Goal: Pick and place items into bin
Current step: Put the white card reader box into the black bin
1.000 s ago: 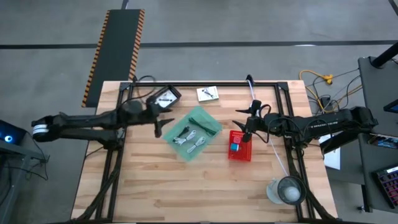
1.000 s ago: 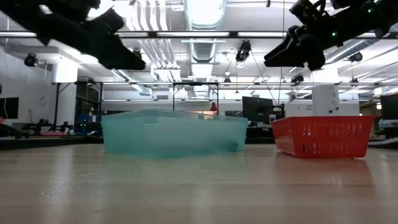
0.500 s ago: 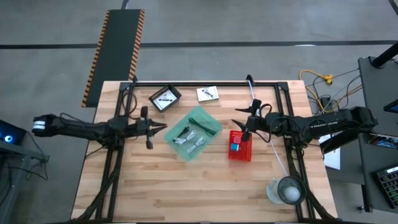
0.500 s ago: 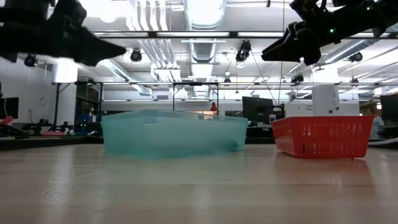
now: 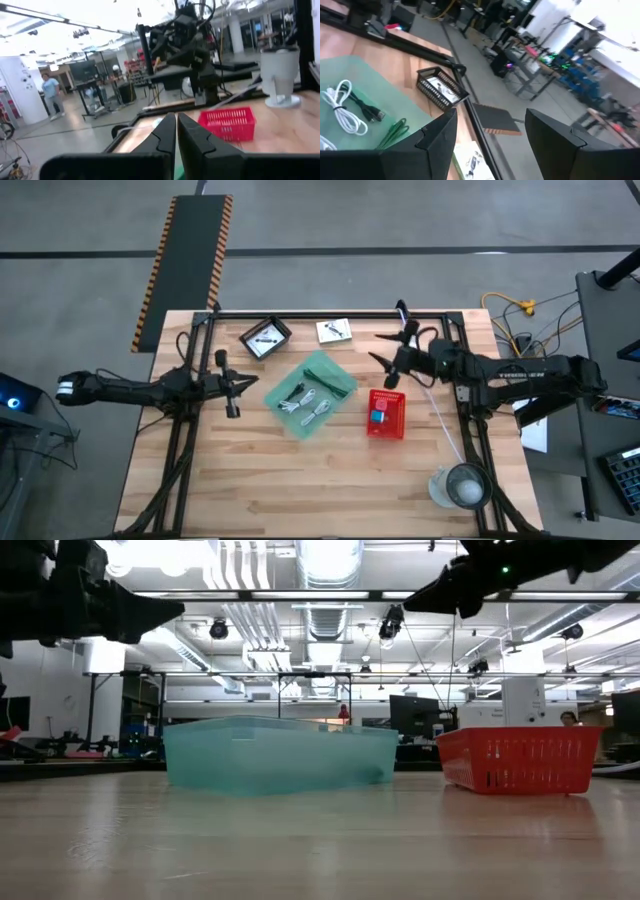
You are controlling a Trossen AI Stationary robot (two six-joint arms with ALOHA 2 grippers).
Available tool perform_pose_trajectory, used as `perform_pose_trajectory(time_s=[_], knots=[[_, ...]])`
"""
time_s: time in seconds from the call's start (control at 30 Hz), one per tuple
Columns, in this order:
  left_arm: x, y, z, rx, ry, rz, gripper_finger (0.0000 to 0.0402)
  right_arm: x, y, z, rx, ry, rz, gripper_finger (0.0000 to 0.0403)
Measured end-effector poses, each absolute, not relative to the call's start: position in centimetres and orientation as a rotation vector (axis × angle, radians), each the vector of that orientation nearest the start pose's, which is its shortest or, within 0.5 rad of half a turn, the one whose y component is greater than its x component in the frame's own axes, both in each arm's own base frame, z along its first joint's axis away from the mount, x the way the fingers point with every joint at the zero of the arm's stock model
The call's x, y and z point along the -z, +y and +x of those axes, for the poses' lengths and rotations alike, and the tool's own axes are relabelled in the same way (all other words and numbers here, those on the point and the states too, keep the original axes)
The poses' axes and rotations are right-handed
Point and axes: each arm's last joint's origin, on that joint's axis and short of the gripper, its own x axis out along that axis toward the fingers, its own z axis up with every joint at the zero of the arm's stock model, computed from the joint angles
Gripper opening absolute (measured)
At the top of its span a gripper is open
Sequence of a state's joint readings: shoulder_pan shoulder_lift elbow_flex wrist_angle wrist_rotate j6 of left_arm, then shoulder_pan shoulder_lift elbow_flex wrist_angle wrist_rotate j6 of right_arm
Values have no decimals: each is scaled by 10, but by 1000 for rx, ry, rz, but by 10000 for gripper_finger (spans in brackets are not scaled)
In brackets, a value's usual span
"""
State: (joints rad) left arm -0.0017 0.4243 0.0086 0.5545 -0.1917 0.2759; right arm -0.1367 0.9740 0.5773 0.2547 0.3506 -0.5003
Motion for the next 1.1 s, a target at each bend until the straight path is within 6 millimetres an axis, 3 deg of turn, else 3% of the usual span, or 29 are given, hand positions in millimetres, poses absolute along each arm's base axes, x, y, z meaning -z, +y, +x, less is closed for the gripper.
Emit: perform_pose_trajectory(time_s=[0.27,0.4,0.53,0.7,0.83,1.1], knots=[[-181,5,124,-193,-125,83,1,-294,-87,238,421,400,-509,219],[-181,5,124,-192,-125,79,1,-315,-116,259,452,529,-512,219],[-179,5,125,-192,-113,79,1,-321,-144,282,407,640,-471,219],[-178,5,126,-193,-90,117,1,-302,-176,306,223,743,-401,219],[-178,5,127,-193,-89,128,1,-276,-199,320,183,835,-353,219],[-178,5,127,-193,-94,127,2,-233,-225,334,134,989,-293,219]])
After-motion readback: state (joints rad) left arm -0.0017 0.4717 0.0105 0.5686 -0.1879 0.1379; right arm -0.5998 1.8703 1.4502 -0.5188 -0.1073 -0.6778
